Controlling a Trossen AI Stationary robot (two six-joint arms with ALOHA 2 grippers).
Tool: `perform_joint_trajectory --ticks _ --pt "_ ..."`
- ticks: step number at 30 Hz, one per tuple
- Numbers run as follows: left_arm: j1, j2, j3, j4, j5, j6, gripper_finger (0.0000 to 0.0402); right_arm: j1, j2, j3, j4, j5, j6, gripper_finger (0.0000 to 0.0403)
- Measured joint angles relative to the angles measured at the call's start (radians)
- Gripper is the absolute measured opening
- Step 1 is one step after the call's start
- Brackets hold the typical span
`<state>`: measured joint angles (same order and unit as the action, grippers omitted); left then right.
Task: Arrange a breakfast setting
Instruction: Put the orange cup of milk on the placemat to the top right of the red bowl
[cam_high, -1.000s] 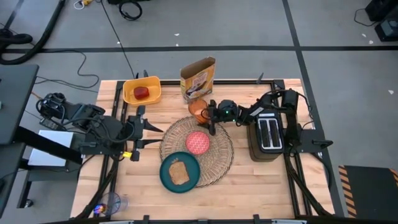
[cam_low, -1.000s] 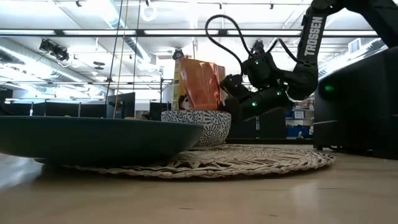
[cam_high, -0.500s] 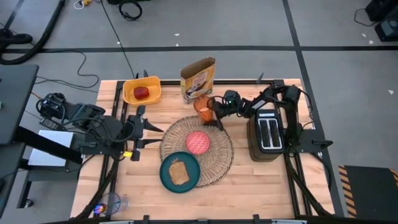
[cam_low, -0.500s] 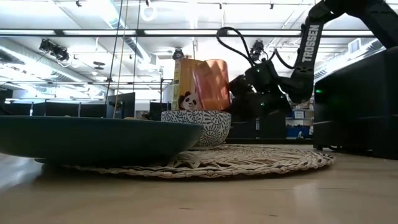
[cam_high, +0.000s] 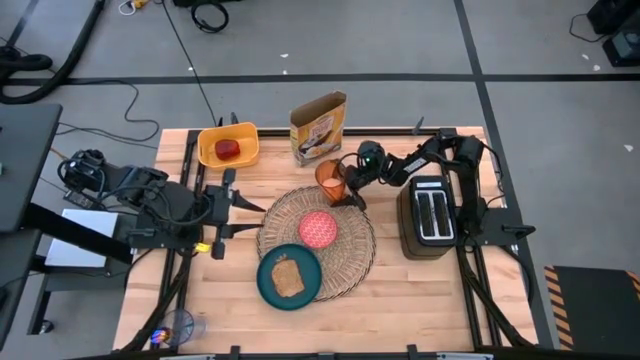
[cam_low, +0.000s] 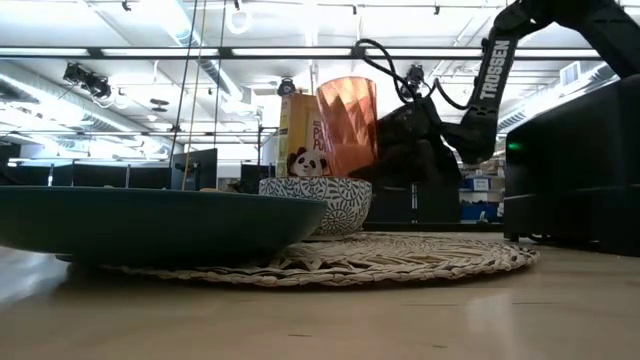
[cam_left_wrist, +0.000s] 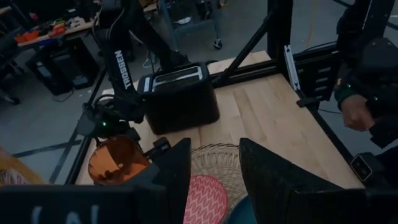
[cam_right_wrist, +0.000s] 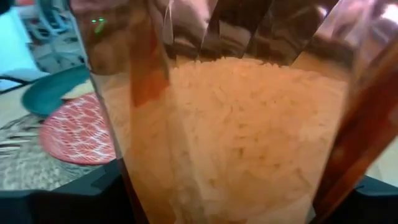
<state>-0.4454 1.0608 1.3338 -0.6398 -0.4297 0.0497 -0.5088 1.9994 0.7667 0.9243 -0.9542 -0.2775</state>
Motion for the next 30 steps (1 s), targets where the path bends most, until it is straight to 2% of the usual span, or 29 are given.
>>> perform_joint_trajectory --ticks 6,16,25,30 --pt "0.0 0.031 0.0 0.006 0.001 -0.019 0.0144 -0.028 0.111 0.035 0.035 -0.109 0.032 0.0323" --pt "0.0 0.041 0.0 0.014 0.001 -0.043 0.0144 -0.077 0.225 0.06 0.218 -0.299 0.062 0.0323" --pt "0.016 0.045 0.0 0.017 -0.002 -0.044 0.0144 -0.064 0.288 0.075 0.225 -0.284 0.028 0.0324" --pt "0.02 0.045 0.0 0.014 -0.005 -0.04 0.0144 -0.055 0.273 0.073 0.211 -0.251 0.06 0.0369"
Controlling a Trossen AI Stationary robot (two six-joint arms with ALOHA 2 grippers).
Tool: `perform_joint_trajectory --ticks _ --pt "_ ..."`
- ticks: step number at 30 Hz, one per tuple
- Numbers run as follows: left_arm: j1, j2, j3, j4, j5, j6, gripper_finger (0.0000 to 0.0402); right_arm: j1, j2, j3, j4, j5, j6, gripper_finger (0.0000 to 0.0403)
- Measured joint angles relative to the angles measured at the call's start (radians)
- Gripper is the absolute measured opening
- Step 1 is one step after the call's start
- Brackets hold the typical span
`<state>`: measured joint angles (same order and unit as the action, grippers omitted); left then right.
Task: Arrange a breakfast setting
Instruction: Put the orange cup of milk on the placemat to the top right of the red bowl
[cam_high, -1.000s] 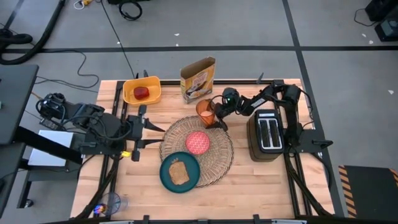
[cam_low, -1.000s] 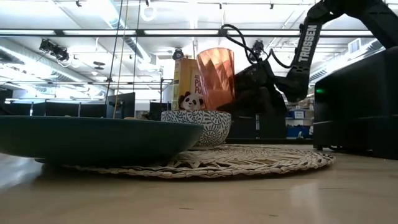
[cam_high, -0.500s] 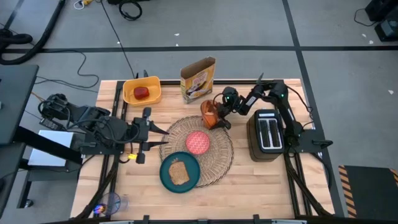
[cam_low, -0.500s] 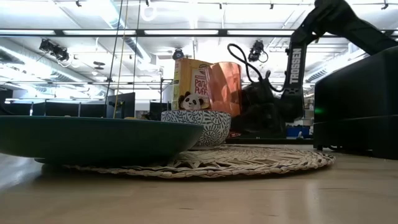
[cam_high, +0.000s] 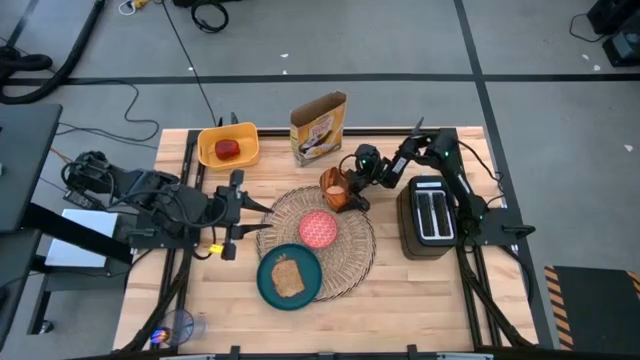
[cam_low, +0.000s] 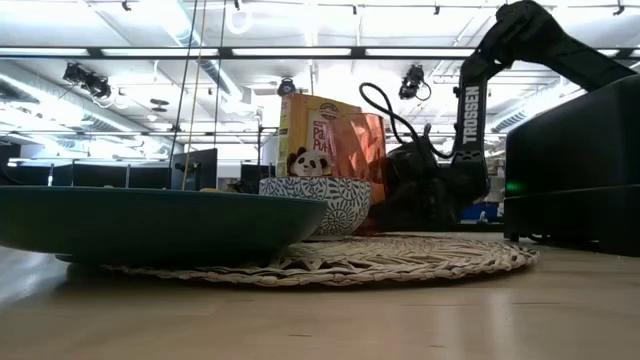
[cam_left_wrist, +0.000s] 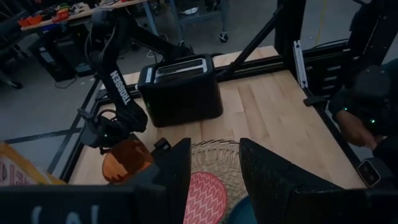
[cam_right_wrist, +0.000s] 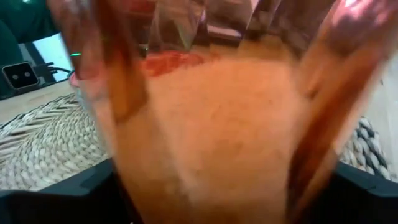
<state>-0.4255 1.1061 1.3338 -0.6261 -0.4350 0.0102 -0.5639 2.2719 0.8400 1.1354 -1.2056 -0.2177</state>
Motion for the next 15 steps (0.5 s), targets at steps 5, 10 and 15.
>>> perform_joint_trajectory --ticks 5,10,15 --pt "0.026 0.0 0.0 -0.009 0.0 -0.004 0.0144 0.006 -0.016 0.0 0.0 0.003 0.005 0.0392" --pt "0.037 0.0 0.0 -0.023 0.001 -0.006 0.0144 -0.025 -0.022 0.0 -0.014 -0.063 0.034 0.0395" --pt "0.045 0.0 0.0 -0.032 0.001 -0.006 0.0144 -0.055 -0.023 0.0 -0.043 -0.102 0.043 0.0398"
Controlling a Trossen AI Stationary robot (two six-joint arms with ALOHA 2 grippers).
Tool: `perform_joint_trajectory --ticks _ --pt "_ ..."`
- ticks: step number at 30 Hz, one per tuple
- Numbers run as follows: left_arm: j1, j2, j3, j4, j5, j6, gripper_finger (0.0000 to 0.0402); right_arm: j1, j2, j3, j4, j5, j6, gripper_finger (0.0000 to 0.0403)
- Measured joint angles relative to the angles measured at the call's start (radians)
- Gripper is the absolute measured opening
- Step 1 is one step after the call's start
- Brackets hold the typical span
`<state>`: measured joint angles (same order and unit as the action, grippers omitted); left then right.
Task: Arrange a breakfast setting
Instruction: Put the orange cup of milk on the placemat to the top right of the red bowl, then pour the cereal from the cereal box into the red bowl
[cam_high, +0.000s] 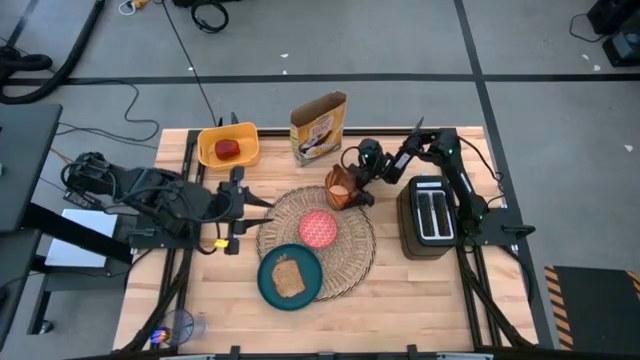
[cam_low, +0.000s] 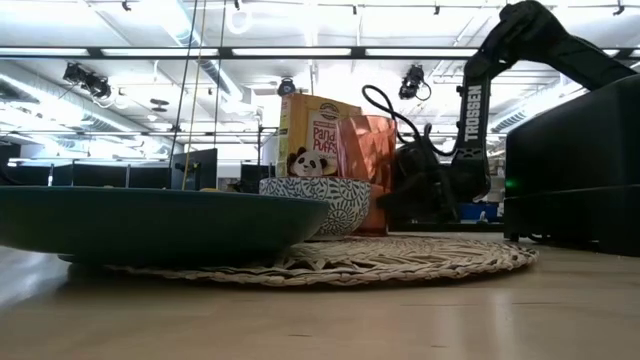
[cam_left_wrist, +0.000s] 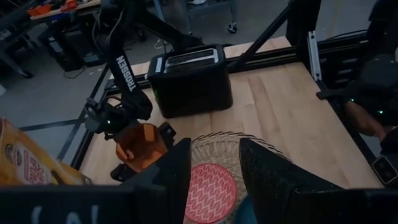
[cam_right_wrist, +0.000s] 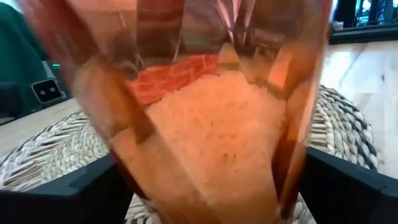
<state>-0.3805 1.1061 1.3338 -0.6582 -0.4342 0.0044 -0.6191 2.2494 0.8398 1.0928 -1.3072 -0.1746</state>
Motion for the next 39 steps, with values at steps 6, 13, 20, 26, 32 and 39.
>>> perform_joint_trajectory --ticks 6,13,20,26,32,39 --pt "0.01 0.0 0.0 -0.006 0.0 -0.001 0.0144 -0.006 0.0 0.0 0.0 -0.061 0.0 0.0398" --pt "0.01 0.0 0.0 -0.013 0.0 -0.002 0.0144 -0.046 -0.01 -0.013 -0.001 -0.088 0.007 0.0399" --pt "0.01 0.0 0.0 -0.014 0.001 0.005 0.0144 -0.051 -0.105 -0.064 -0.033 -0.078 -0.006 0.0399" --pt "0.01 0.0 0.0 -0.021 0.001 0.006 0.0144 -0.081 -0.185 -0.105 -0.133 -0.04 -0.042 0.0399" --pt "0.01 0.0 0.0 -0.02 0.001 0.007 0.0144 -0.091 -0.284 -0.108 -0.443 0.109 -0.207 0.0399" --pt "0.01 0.0 0.0 -0.021 0.001 0.033 0.0144 -0.063 -0.453 -0.108 -0.87 0.288 -0.431 0.0393"
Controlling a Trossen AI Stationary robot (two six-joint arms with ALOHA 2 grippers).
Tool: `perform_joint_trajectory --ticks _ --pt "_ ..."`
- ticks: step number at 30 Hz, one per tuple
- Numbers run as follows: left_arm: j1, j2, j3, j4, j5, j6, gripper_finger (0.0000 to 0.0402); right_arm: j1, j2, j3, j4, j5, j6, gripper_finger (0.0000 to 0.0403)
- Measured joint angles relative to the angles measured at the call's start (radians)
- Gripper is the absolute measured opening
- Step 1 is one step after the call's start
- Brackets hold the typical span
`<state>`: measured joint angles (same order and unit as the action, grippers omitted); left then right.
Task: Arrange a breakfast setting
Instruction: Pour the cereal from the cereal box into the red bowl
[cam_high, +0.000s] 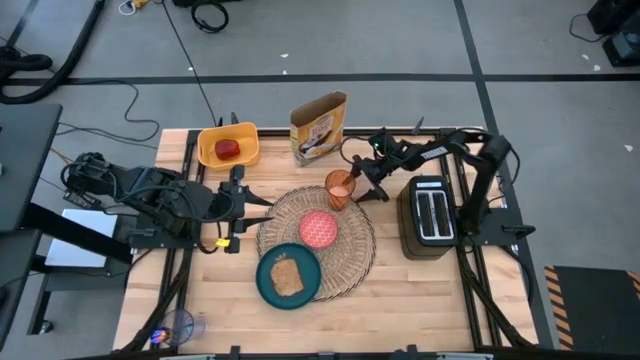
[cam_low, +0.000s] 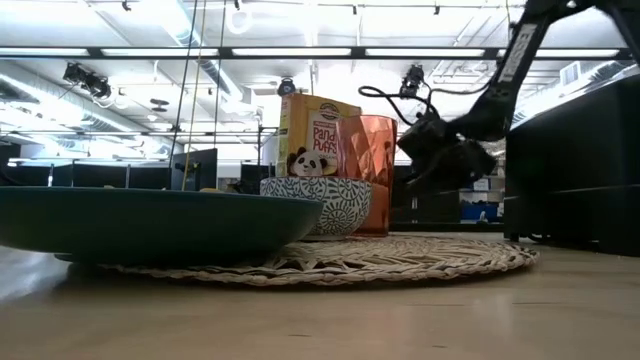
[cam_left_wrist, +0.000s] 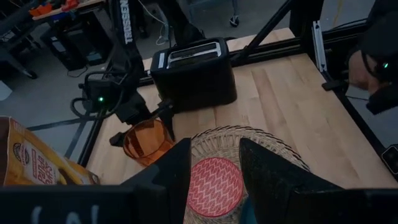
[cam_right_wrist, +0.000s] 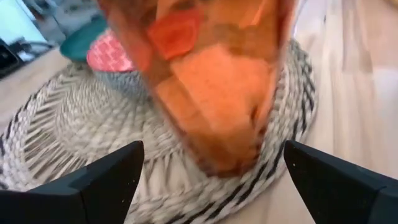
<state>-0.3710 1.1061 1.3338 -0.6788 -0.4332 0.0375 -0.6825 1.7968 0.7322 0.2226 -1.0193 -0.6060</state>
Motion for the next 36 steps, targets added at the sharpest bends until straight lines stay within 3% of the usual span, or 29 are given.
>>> perform_joint_trajectory --ticks 6,11,15,22,27,32,36 --pt "0.05 0.0 0.0 -0.015 -0.001 0.009 0.0144 0.034 -0.148 0.0 -0.213 0.183 -0.033 0.0384" --pt "0.144 0.0 0.0 -0.035 -0.005 0.005 0.0144 0.081 -0.306 0.0 -0.363 0.419 0.036 0.0378" --pt "0.219 0.0 0.0 -0.029 -0.004 0.027 0.0144 0.112 -0.455 0.0 -0.485 0.492 0.115 0.0374" --pt "0.372 0.0 0.0 -0.022 0.02 -0.025 0.0164 0.208 -0.694 0.0 -0.464 0.657 0.299 0.0374" --pt "0.455 0.002 0.0 -0.021 0.043 -0.055 0.0229 0.272 -0.835 0.0 -0.408 0.679 0.444 0.0378" --pt "0.533 0.051 0.001 -0.016 0.046 -0.06 0.0307 0.373 -0.932 0.0 -0.402 0.588 0.542 0.0385" --pt "0.612 0.122 0.001 -0.003 0.056 -0.055 0.033 0.496 -0.942 0.0 -0.403 0.611 0.575 0.0381"
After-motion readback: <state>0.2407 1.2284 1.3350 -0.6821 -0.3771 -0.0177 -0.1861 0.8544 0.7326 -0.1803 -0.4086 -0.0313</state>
